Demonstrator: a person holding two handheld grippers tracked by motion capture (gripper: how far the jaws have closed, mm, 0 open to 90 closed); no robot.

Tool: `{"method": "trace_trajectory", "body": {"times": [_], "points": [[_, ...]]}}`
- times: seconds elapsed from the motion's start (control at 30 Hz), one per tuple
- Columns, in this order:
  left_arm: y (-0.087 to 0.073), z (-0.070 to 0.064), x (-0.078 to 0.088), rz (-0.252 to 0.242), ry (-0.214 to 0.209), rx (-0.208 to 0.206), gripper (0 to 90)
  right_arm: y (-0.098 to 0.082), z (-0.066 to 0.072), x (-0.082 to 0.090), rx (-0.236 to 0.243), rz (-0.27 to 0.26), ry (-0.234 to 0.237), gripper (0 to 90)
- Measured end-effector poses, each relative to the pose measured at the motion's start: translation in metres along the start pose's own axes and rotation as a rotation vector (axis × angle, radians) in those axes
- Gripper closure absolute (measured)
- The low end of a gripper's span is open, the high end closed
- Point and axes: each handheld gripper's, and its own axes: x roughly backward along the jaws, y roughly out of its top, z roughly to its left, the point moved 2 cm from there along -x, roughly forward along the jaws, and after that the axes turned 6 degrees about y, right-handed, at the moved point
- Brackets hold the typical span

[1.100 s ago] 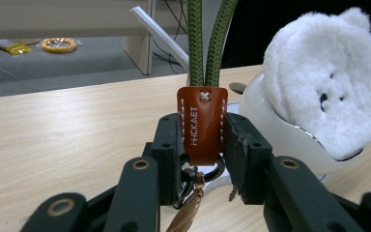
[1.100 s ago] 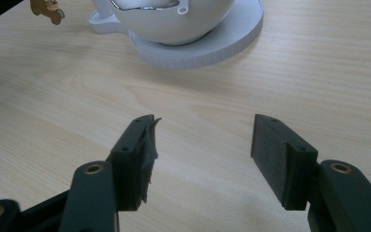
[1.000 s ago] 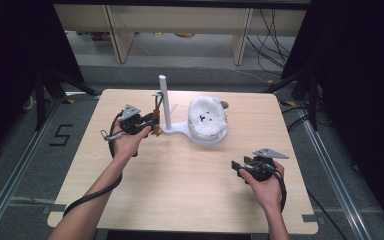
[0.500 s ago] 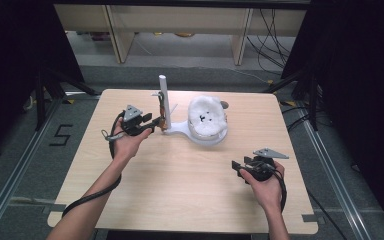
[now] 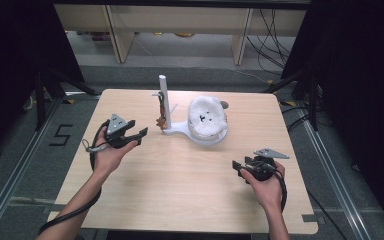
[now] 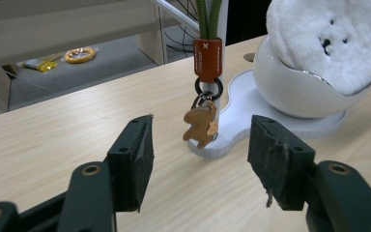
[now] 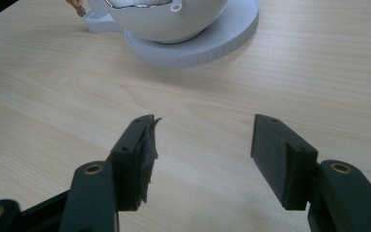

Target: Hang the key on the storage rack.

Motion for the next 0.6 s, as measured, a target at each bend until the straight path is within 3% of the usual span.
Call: {"method": "trace_trajectory", "body": {"times": [0.17,0.43,0.6], "points": [[-0.014,0.004,0.020,-0.005,0.015,0.005,38.3,-0.001,-0.001,0.000,0.002,-0.002,-0.004,42.6],[-0.059,0.006,0.050,-0.025,0.064,0.059,37.7,-0.003,-0.005,-0.002,-0.008,-0.006,-0.003,42.7],[-0.083,0.007,0.063,-0.052,0.081,0.045,37.7,-0.004,-0.006,-0.002,-0.009,0.009,-0.001,42.7]]}}
